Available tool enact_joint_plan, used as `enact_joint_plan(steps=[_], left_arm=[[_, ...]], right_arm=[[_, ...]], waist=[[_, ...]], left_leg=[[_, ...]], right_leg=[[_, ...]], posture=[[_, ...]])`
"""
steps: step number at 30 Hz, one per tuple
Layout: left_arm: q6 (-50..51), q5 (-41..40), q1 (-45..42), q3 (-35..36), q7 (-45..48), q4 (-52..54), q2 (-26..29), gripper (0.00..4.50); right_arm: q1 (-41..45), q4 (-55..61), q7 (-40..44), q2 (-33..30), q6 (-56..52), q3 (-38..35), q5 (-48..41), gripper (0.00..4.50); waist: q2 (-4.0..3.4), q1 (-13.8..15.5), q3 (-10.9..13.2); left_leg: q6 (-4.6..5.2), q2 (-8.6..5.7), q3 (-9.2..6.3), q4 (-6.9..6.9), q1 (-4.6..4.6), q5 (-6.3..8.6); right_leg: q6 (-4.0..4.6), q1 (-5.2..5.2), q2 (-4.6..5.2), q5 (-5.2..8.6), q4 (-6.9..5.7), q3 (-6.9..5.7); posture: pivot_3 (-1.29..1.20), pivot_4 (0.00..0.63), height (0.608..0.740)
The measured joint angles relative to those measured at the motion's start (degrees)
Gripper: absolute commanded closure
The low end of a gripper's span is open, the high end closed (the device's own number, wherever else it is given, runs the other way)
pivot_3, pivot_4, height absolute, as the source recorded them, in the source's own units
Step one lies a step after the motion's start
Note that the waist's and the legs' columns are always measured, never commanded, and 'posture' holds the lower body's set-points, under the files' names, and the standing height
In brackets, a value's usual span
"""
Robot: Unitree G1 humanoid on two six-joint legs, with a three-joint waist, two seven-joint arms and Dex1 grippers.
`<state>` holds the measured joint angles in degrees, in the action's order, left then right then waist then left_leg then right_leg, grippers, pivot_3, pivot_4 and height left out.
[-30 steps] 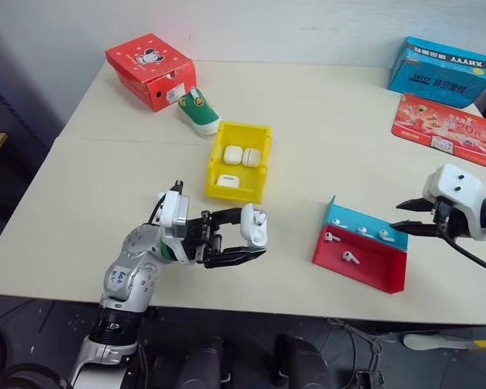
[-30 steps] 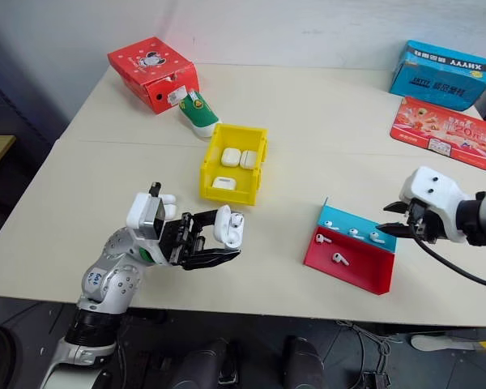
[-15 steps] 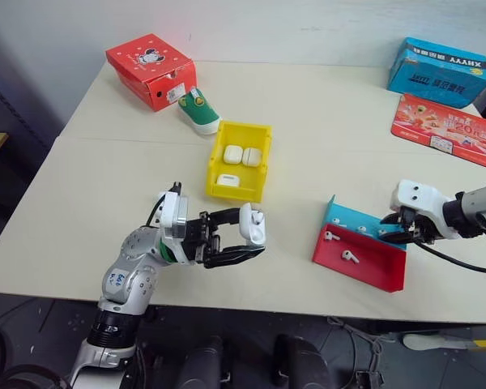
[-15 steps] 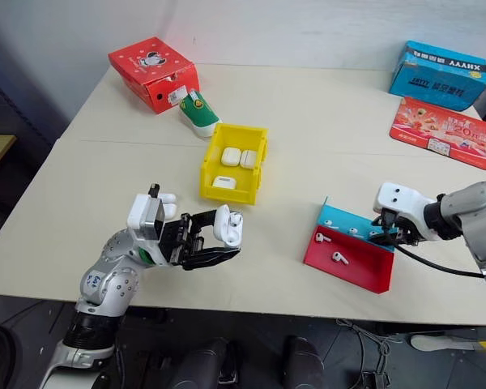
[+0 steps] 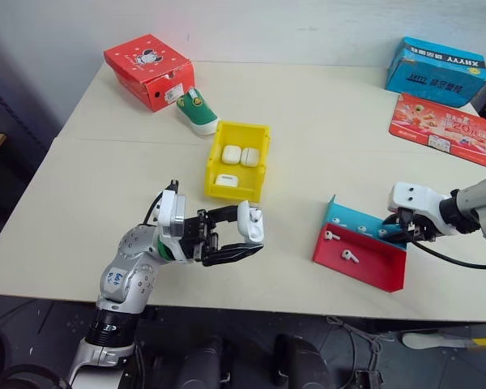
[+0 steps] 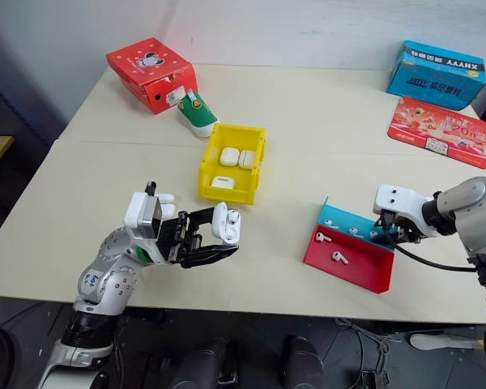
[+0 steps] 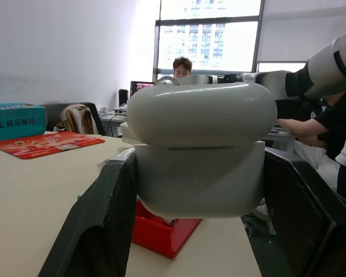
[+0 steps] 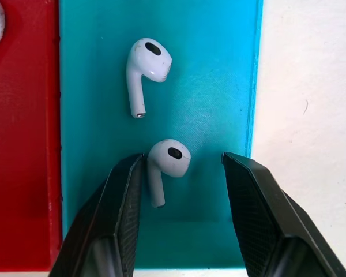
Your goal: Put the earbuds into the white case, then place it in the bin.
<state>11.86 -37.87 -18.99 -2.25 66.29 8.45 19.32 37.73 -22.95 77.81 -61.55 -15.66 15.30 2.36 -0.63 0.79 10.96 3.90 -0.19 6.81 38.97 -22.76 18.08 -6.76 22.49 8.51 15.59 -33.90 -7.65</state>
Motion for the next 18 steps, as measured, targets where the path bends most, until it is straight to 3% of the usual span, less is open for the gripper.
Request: enact_joint_plan(steps=[6,9,12,18], left_arm=[[0.0,0.0,0.0,0.0,-0.11,0.01,0.37,1.71],[0.0,0.0,0.0,0.04,-0.23,0.01,0.74,1.71],[0.0,0.0,0.0,0.04,-0.34,0.01,0.76,1.71],[0.1,-0.02,0.01,0.04,-0.36,0.22,1.0,1.71]], right_arm=[[0.0,0.0,0.69,0.08,0.11,-0.03,0.5,2.35],[-0.02,0.08,0.85,0.42,0.06,-0.16,0.54,2.92],[-0.3,0.68,0.92,0.57,-0.11,-0.27,0.51,3.9],[-1.1,2.14,0.83,0.57,-1.13,-0.85,0.49,3.9]], waist=[[0.0,-0.02,0.0],[0.0,-0.15,0.0],[0.0,-0.46,0.0],[0.0,-0.79,0.0]], left_leg=[[0.0,0.0,-0.02,0.01,0.0,0.0],[0.0,0.0,-0.03,0.01,0.01,0.0],[-0.01,0.0,-0.04,0.03,0.01,0.0],[-0.01,0.0,-0.06,0.04,0.01,0.0]], right_leg=[[0.0,-0.01,0.0,0.0,-0.01,-0.01],[0.0,-0.02,0.0,0.0,-0.02,-0.01],[0.0,-0.03,0.01,0.0,-0.03,-0.01],[0.0,-0.03,0.01,0.0,-0.07,-0.01]], posture=[[0.0,0.15,0.74],[0.0,0.15,0.74],[0.0,0.15,0.74],[0.0,0.15,0.74]])
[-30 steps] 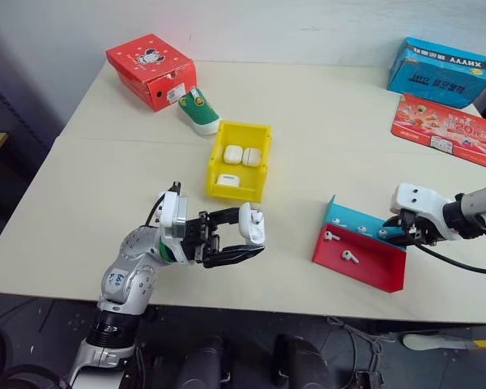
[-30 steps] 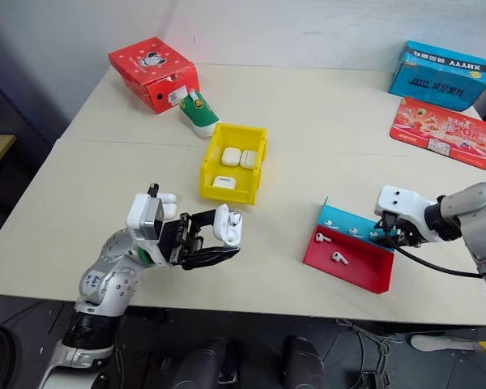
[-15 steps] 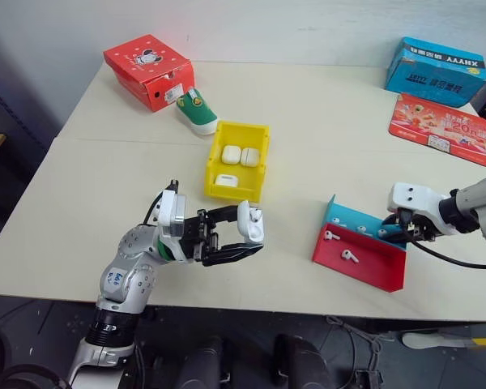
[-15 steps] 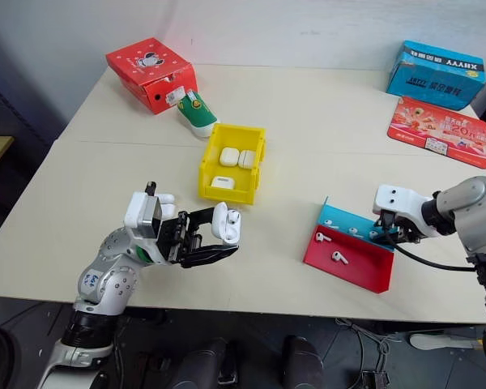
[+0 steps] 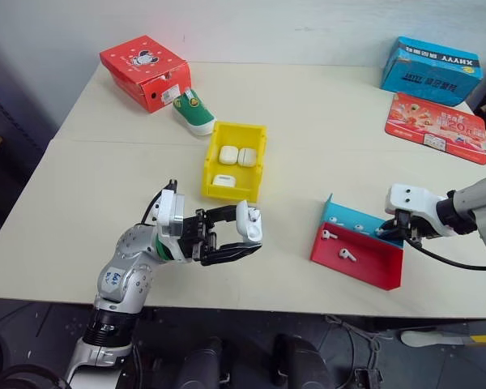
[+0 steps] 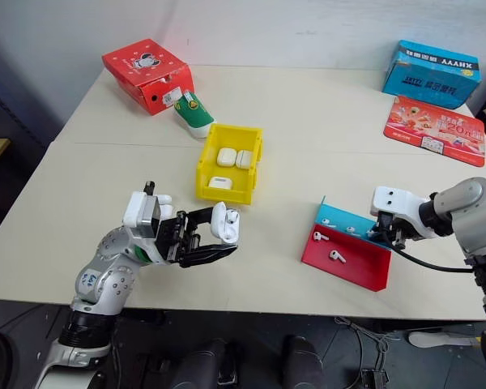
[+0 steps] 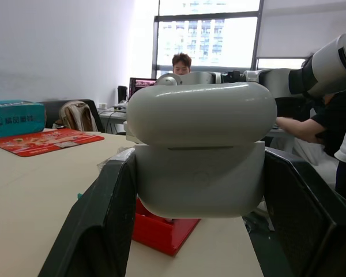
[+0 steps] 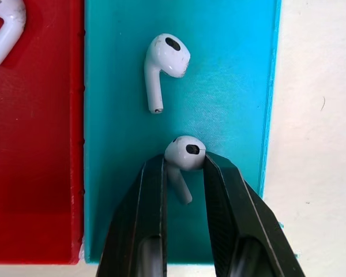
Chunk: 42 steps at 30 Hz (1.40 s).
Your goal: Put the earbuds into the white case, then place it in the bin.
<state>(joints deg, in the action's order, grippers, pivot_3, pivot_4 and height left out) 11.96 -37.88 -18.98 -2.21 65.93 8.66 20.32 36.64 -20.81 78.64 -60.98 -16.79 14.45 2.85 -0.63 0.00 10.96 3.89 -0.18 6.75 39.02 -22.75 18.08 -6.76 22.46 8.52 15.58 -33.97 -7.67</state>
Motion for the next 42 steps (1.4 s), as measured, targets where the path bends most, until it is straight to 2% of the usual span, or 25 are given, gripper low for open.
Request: enact_joint_plan(steps=[10,12,15,18,21,25,27,30,34,42], left_arm=[[0.12,-0.03,-0.01,-0.01,0.26,0.09,0.1,1.71],[0.27,-0.07,-0.27,-0.01,0.48,0.07,0.1,1.71],[1.33,-0.65,-2.25,-0.02,0.56,-0.13,-0.21,1.71],[1.95,-1.28,-5.19,0.02,0.53,-0.84,-1.55,1.71],[2.02,-1.29,-7.71,0.11,0.14,-3.0,-3.01,1.71],[1.82,-0.83,-11.12,-0.26,-1.25,-5.5,-6.63,1.71],[1.53,0.05,-12.43,-0.65,-2.11,-6.47,-7.72,1.71],[1.99,1.28,-13.01,-1.08,-4.24,-7.55,-8.24,1.71],[2.63,1.5,-13.39,-1.07,-5.84,-7.51,-8.92,1.71],[3.12,1.44,-13.44,-1.11,-5.83,-7.22,-9.14,1.71]], right_arm=[[-1.76,1.32,-0.93,0.01,-1.31,-2.11,-1.08,4.02],[-1.23,0.75,-1.03,0.2,-3.72,-4.36,-3.28,4.02],[0.95,2.9,3.0,0.45,-10.85,-13.81,-14.72,4.02],[3.9,11.01,3.33,2.59,-24.76,-23.96,-28.89,4.02],[4.01,21.15,-2.69,9.56,-37.52,-29.32,-41.11,4.02],[4.32,30.65,-19.85,25.43,-50.03,-35.39,-58.31,4.02],[4.03,35.16,-27.05,28.88,-53.45,-35.91,-65.16,4.02],[2.11,40.32,-33.63,30.05,-55.77,-35.87,-73.15,4.02],[0.51,41.14,-39.84,30.07,-55.28,-35.74,-78.7,4.02],[-2.5,42.79,-42.29,28.26,-50.93,-32.82,-79.64,4.02]], waist=[[0.0,0.01,0.0],[-0.05,0.0,0.03],[-0.13,0.0,0.07],[-0.12,0.02,0.07],[-0.03,-0.04,0.02],[-0.04,-0.03,0.02],[-0.05,0.38,0.02],[-0.04,0.77,0.02],[-0.04,0.91,0.02],[-0.04,0.85,0.02]], left_leg=[[0.0,-0.01,0.0,0.0,-0.01,0.0],[0.01,-0.01,0.01,0.01,-0.04,0.0],[0.04,0.0,-0.03,0.02,-0.1,-0.02],[0.03,0.06,-0.14,0.03,-0.11,-0.01],[0.0,0.07,-0.23,0.04,-0.12,0.0],[0.0,0.04,-0.24,0.04,-0.31,-0.02],[0.03,-0.05,-0.34,0.04,-0.4,-0.03],[0.17,-0.13,-0.33,0.04,-0.46,0.04],[0.29,-0.18,-0.23,0.05,-0.48,0.05],[0.33,-0.15,-0.13,0.05,-0.47,0.03]], right_leg=[[0.0,0.01,0.01,0.0,0.0,0.0],[0.0,0.04,0.01,0.0,0.0,0.01],[-0.01,0.08,-0.01,0.0,0.0,-0.01],[0.0,0.04,-0.01,-0.01,0.02,-0.08],[0.02,0.02,0.01,-0.02,0.02,-0.09],[0.03,0.2,0.02,-0.02,-0.23,-0.09],[0.03,0.27,0.03,-0.02,-0.37,-0.12],[0.03,0.25,0.02,-0.03,-0.27,-0.1],[-0.04,0.21,-0.07,-0.07,-0.19,-0.11],[-0.06,0.21,-0.3,-0.07,-0.18,-0.1]], posture=[[0.0,0.15,0.74],[0.0,0.15,0.74],[0.0,0.15,0.74],[0.0,0.15,0.74],[0.0,0.15,0.74],[0.0,0.15,0.74],[0.0,0.15,0.74],[0.0,0.15,0.74],[0.0,0.15,0.74],[0.0,0.15,0.74]])
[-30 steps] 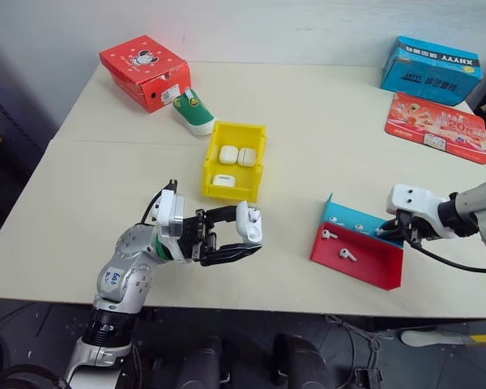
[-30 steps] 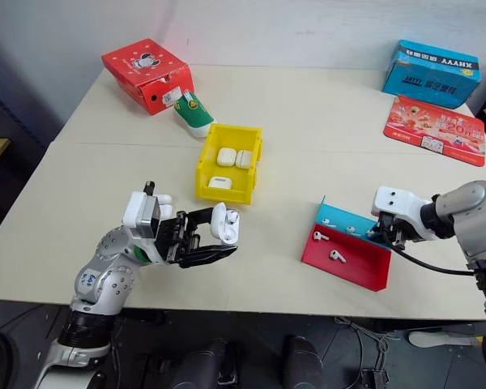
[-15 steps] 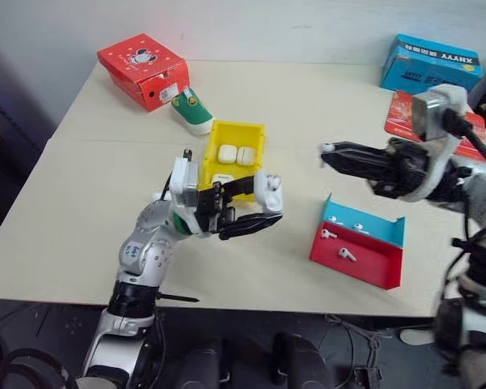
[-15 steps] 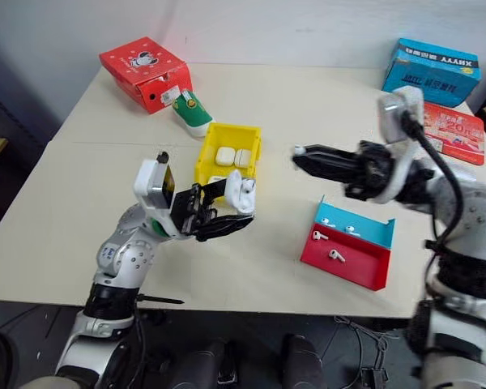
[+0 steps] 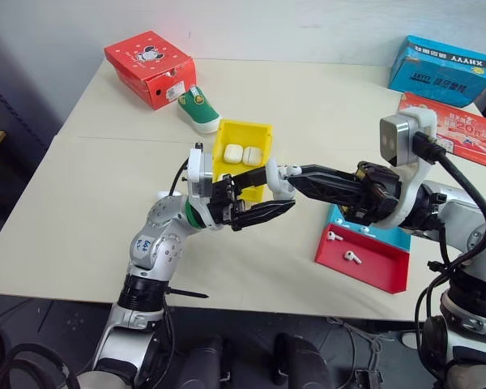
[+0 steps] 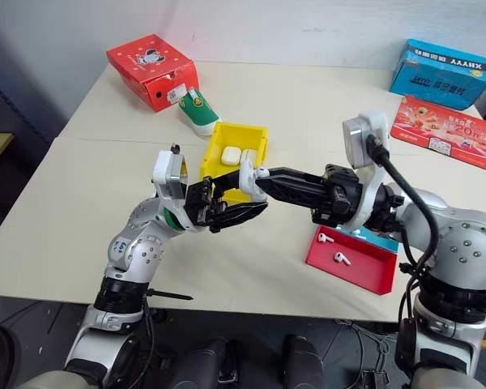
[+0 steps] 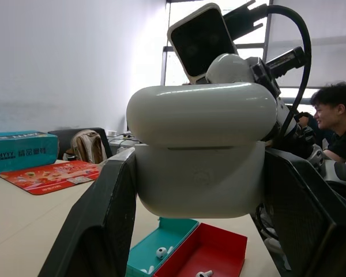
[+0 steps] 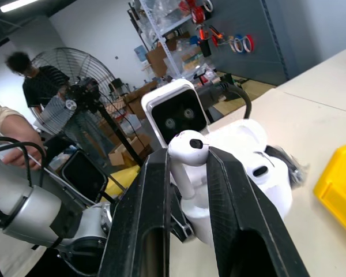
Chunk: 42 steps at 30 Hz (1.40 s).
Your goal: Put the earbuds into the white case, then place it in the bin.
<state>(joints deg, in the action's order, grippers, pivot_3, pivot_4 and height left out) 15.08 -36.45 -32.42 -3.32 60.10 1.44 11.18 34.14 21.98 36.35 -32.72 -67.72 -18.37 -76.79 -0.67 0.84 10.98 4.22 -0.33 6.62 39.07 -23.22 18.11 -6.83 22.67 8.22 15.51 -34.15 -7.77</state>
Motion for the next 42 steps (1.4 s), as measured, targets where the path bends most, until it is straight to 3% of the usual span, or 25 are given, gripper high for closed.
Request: enact_joint_plan(steps=[24,31,35,42], left_arm=[[0.61,0.2,0.88,-0.06,-0.64,0.12,-0.46,1.71],[0.62,0.01,1.76,1.44,-0.73,0.11,-1.18,1.71],[0.38,-0.53,1.68,1.89,0.36,0.71,-1.06,1.71],[-0.2,-0.21,1.9,1.98,1.41,2.16,0.95,1.71]], right_arm=[[-4.03,2.11,2.87,-2.18,11.08,6.8,6.02,4.02],[-5.38,4.23,4.74,-3.72,14.96,8.2,9.93,1.75],[-7.46,4.56,5.23,-8.36,12.66,6.71,7.32,0.34],[-15.32,4.6,5.44,-16.67,9.1,-1.18,-0.91,0.34]], waist=[[0.0,0.39,0.0],[0.01,0.42,0.0],[0.02,0.66,0.01],[0.03,0.6,0.01]], left_leg=[[0.01,0.01,0.01,0.0,0.0,-0.01],[0.01,0.02,0.01,0.0,0.0,-0.01],[0.02,0.01,-0.07,0.01,0.0,0.0],[0.03,0.05,-0.07,0.0,0.01,0.02]], right_leg=[[-0.02,0.0,0.02,-0.01,0.03,0.0],[-0.02,-0.01,0.02,-0.01,0.05,0.0],[-0.03,-0.07,0.16,-0.02,0.15,-0.04],[-0.04,-0.11,0.25,-0.03,0.21,-0.04]], posture=[[0.0,0.15,0.74],[0.0,0.15,0.74],[0.0,0.15,0.74],[0.0,0.15,0.74]])
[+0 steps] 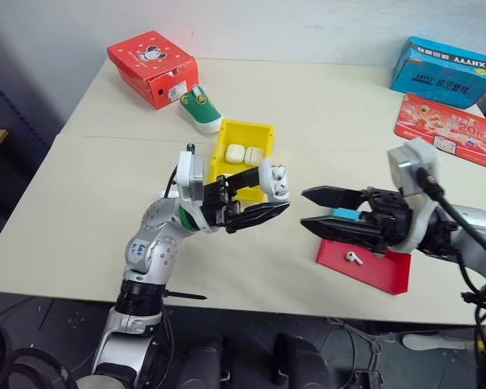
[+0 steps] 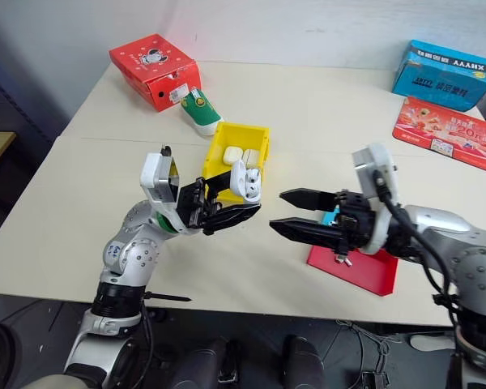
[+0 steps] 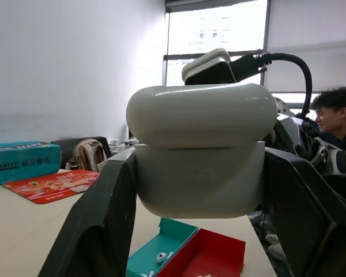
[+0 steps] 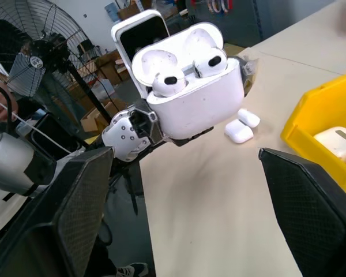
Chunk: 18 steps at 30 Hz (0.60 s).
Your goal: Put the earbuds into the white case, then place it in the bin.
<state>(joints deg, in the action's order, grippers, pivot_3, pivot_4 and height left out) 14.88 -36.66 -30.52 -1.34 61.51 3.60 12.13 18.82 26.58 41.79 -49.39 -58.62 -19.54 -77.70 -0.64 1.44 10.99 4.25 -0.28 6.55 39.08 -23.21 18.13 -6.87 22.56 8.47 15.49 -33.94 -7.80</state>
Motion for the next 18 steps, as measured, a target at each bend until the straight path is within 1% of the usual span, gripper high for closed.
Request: enact_joint_plan(steps=[1,3,4,5,7,8,9,10,11,12,14,15,18], left_arm=[[-0.04,0.34,0.06,-0.08,-0.05,0.0,0.27,1.71],[-0.39,1.18,0.1,-0.32,-0.17,-0.01,0.6,1.71],[-1.06,2.36,0.05,-0.78,-0.42,-0.02,0.94,1.71],[-2.01,4.22,0.01,-1.74,-0.61,-0.07,1.7,1.71],[-4.45,8.41,-0.11,-3.62,-0.72,-0.84,2.89,1.71],[-5.52,10.56,-0.28,-4.7,-1.1,-1.87,3.16,1.71],[-5.9,11.94,-0.33,-5.41,-1.71,-2.37,3.27,1.71],[-6.3,13.36,-0.42,-6.21,-2.18,-2.64,3.56,1.71],[-6.71,14.83,-0.77,-6.99,-2.4,-2.97,3.91,1.71],[-7.27,16.07,-1.19,-7.62,-2.65,-3.36,4.31,1.71],[-8.64,19.62,-2.66,-9.01,-3.29,-4.76,5.04,1.71],[-8.84,20.48,-2.93,-9.41,-3.45,-4.84,5.14,1.71],[-9.13,22.85,-3.71,-11.12,-3.79,-6.15,5.6,1.71]], right_arm=[[-1.57,0.07,0.21,-0.97,-0.12,-1.45,-0.55,0.34],[-4.14,0.19,0.52,-2.09,0.12,-3.47,-0.18,0.72],[-5.27,0.45,0.99,-2.4,1.38,-4.13,1.64,0.91],[-6.13,0.56,1.62,-2.82,3.06,-4.54,4.26,1.33],[-6.43,0.64,3.08,-3.48,6.59,-4.66,9.33,1.96],[-5.82,0.66,3.57,-3.57,8.37,-4.65,11.17,2.41],[-4.93,0.86,3.68,-3.56,9.42,-4.56,11.93,2.68],[-3.74,1.24,3.69,-3.55,10.35,-4.28,12.57,3.09],[-2.6,1.78,3.81,-3.55,11.32,-3.76,13.09,3.41],[-1.77,2.51,3.96,-3.55,11.91,-3.02,13.89,3.75],[0.7,4.89,4.16,-3.44,13.44,1.36,16.67,4.49],[1.69,5.57,4.04,-3.18,13.59,3.1,17.27,4.49],[8.14,6.99,2.52,-1.73,13.48,11.22,21.3,4.49]], waist=[[0.0,0.04,0.0],[0.01,0.07,0.01],[0.01,0.07,0.01],[0.01,0.07,0.01],[0.01,0.07,0.01],[0.01,0.07,0.01],[0.01,0.01,0.01],[0.01,-0.09,0.01],[0.01,-0.09,0.01],[0.01,-0.07,0.01],[0.01,-0.06,0.01],[0.01,-0.07,0.01],[0.01,-0.21,0.01]], left_leg=[[0.01,0.0,0.0,0.0,0.0,0.0],[0.01,0.0,0.0,0.0,0.0,0.0],[0.01,-0.01,0.02,0.0,0.0,0.0],[0.01,-0.01,0.04,0.0,0.01,0.0],[0.01,-0.01,0.09,0.0,0.01,0.0],[0.01,-0.01,0.1,0.0,0.02,0.0],[0.01,0.0,0.11,0.0,0.02,0.0],[0.0,0.02,0.11,0.0,0.02,0.0],[-0.02,0.05,0.09,0.0,0.02,0.0],[-0.05,0.07,0.09,0.0,0.02,0.0],[-0.07,0.07,0.08,0.0,0.02,-0.01],[-0.07,0.07,0.08,0.0,0.02,-0.01],[-0.07,0.06,0.09,0.0,0.01,-0.01]], right_leg=[[0.0,-0.01,0.01,0.0,0.02,0.0],[-0.02,-0.02,0.01,-0.01,0.03,0.01],[-0.04,-0.02,0.0,-0.02,0.05,0.02],[-0.04,-0.02,-0.01,-0.02,0.04,0.02],[-0.05,0.0,-0.07,-0.03,0.04,0.02],[-0.05,0.0,-0.14,-0.03,0.03,0.02],[-0.06,0.02,-0.12,-0.03,0.03,0.05],[-0.06,0.03,-0.05,-0.03,0.03,0.07],[-0.06,0.03,-0.04,-0.03,0.03,0.06],[-0.05,0.04,-0.04,-0.03,0.05,0.05],[-0.05,0.06,-0.03,-0.03,0.06,0.05],[-0.05,0.06,-0.02,-0.03,0.06,0.05],[-0.05,0.08,0.02,-0.03,0.06,0.07]], posture=[[0.0,0.15,0.74],[0.0,0.15,0.74],[0.0,0.15,0.74],[0.0,0.15,0.74],[0.0,0.15,0.74],[0.0,0.15,0.74],[0.0,0.15,0.74],[0.0,0.15,0.74],[0.0,0.15,0.74],[0.0,0.15,0.74],[0.0,0.15,0.74],[0.0,0.15,0.74],[0.0,0.15,0.74]])
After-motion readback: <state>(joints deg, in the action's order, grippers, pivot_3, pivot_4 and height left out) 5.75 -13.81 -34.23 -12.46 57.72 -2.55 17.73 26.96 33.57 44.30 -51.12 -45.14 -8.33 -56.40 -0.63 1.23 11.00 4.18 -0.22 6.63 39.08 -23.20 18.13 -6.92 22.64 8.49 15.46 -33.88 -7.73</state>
